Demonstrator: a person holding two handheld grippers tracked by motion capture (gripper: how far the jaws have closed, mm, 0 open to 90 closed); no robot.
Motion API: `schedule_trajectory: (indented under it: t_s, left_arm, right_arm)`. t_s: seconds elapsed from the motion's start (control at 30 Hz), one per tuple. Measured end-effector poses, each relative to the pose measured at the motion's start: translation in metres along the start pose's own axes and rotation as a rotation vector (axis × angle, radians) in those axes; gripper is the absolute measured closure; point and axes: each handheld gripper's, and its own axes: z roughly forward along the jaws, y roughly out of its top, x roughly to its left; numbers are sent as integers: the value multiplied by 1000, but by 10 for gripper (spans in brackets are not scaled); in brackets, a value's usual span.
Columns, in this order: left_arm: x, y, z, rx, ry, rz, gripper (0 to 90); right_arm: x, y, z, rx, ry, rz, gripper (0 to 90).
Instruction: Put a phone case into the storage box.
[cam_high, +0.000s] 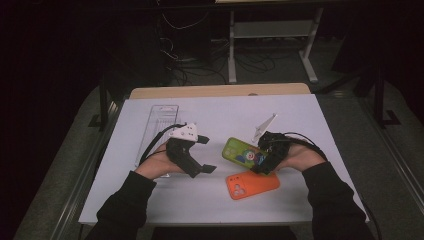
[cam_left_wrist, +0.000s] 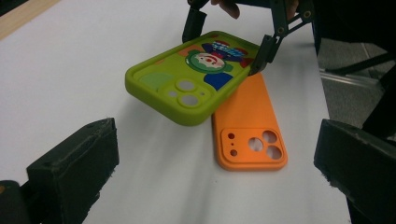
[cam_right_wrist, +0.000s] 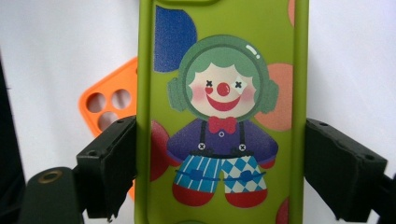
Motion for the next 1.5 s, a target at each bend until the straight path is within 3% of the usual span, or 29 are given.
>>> schedule_trajectory:
  t_s: [0.13, 0.17, 0.5, 0.63, 1.03, 1.27, 1.5]
  left_arm:
    - [-2, 0, -1, -2, 0, 0, 0]
    - [-2, 0, -2, 5, 2, 16, 0]
    - [-3, 0, 0, 14, 1, 36, 0]
    - [-6, 0, 4, 22, -20, 45, 0]
    - [-15, -1, 15, 73, -66, 82, 0]
    - [-18, -2, 25, 127, -82, 118, 0]
    - [-20, -5, 33, 171, -99, 122, 0]
  right_arm:
    - [6, 6, 3, 6, 18, -36, 153]
    - [10, 8, 4, 14, 24, -51, 153]
    - [20, 15, 10, 36, 44, -99, 153]
    - [27, 21, 14, 52, 47, -138, 153]
    - [44, 32, 19, 66, 71, -214, 153]
    - [49, 36, 21, 68, 84, -225, 153]
    - [55, 41, 23, 59, 90, -267, 153]
